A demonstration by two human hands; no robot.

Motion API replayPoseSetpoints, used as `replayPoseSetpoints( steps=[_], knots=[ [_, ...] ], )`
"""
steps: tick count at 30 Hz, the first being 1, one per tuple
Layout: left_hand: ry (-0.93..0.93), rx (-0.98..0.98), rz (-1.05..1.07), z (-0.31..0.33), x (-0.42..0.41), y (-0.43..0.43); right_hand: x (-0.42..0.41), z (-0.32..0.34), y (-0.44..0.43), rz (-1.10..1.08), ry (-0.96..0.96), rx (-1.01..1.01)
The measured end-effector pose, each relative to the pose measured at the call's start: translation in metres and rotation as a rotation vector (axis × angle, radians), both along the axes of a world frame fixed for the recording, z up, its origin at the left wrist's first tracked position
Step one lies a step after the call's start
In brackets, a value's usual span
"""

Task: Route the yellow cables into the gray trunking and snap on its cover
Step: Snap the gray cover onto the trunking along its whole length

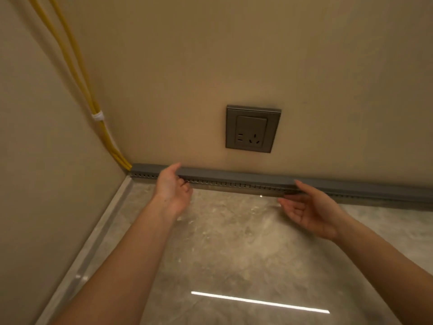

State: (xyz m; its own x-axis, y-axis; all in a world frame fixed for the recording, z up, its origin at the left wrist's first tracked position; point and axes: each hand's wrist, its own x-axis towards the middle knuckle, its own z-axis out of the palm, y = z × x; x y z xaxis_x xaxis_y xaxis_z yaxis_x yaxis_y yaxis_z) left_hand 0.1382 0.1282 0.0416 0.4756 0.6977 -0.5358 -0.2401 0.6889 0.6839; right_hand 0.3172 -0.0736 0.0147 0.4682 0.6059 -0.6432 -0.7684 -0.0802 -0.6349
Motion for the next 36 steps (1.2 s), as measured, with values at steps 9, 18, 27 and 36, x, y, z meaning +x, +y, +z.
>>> replayPoseSetpoints(
  steps=[9,18,27,36],
  knots=[
    [0.314,0.100,-0.137,-0.030,0.053,-0.066,0.022,0.001,0.001,0.071,0.048,0.007],
    [0.280,0.109,-0.197,-0.039,0.108,-0.100,0.032,0.000,0.002,0.076,0.129,0.052],
    [0.293,0.167,-0.127,-0.040,0.120,-0.102,0.040,-0.006,0.006,0.093,0.152,0.116],
    [0.338,0.190,-0.329,-0.033,0.131,-0.129,0.041,-0.011,-0.002,0.163,0.164,0.133]
  ],
)
